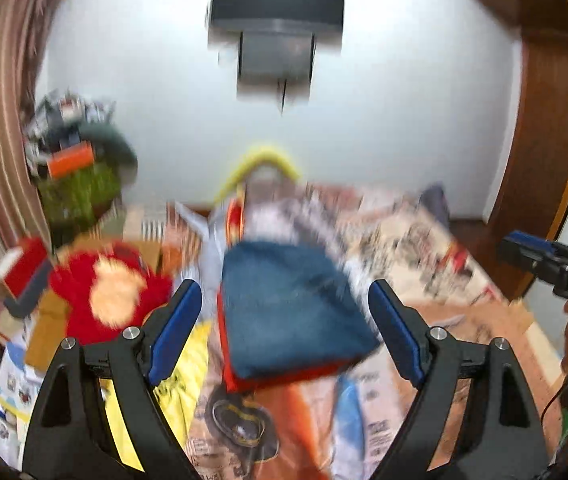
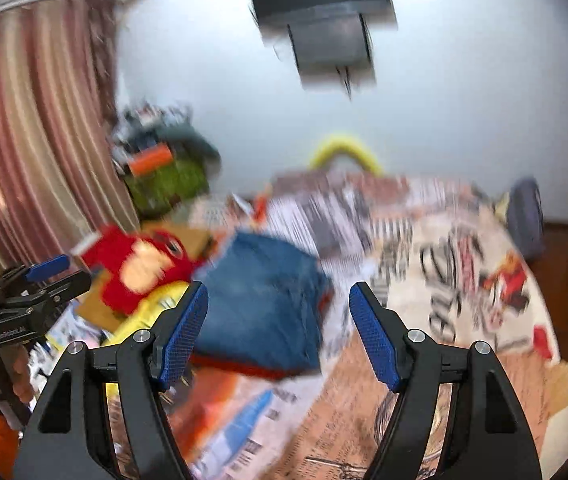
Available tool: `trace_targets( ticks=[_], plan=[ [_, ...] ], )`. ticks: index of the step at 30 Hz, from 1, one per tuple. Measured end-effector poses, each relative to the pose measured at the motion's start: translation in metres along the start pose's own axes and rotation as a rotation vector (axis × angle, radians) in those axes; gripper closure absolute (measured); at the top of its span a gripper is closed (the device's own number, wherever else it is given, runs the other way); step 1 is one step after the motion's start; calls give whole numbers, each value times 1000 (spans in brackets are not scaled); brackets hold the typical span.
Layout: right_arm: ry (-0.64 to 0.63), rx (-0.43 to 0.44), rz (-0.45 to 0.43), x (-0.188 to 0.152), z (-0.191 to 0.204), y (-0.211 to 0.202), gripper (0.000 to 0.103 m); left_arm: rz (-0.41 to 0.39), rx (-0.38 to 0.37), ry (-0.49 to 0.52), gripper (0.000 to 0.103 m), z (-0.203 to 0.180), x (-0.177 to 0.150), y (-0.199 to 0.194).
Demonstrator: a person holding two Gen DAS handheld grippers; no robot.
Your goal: Fold large clothes
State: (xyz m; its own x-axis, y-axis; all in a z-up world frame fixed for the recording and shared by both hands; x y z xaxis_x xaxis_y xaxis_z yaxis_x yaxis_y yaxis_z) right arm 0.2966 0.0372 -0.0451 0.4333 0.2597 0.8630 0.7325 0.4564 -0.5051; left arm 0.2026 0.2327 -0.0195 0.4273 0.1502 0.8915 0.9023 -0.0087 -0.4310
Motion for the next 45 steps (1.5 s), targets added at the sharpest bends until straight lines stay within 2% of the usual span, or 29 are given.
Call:
trace_targets(
  ticks=[4,8,13,16,18,20,22,26,45],
  plan=[
    [-11,26,-177,13,15,-64,33,-153,14,63,18,-34,16,-58],
    [-21,31,-275,9,27,-101,33,-252,17,100,18,-60,11,-98],
    [-22,14,-358,-3,39,-131,31,-320,18,123,18,-79,-3,-125],
    [-24,-16,-384,-12,43,-135,22,-323,9,112,14,-82,-11,-130],
    [-25,-39,-398,-17,46,-138,16,-328,25,108,4,-84,-18,-131],
    [-27,-57,-400,-21,48,-139,11,-335,38,93,1,-84,-23,-132],
    [-30,-82,-402,-23,49,-139,2,-323,38,79,1,-82,-26,-130],
    [-30,-122,-404,-25,49,-139,1,-305,63,76,1,-81,-32,-126],
    [1,-120,-364,-34,39,-140,1,-274,49,52,0,-75,-42,-119]
  ],
)
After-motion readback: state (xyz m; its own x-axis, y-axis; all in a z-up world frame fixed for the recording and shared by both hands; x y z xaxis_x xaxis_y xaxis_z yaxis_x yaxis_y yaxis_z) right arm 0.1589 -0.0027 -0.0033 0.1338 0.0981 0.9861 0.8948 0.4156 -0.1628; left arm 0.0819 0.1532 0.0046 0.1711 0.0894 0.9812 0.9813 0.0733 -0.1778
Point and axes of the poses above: each gripper's, at about its wrist camera, not at the fingertips, and y roughly the way its jaws point, z to its left, x to its top, the point moved 4 cm from there along y, roughly the way its jaws point, and after that the axes turned 12 degrees about -x, right-handed, at the moved point
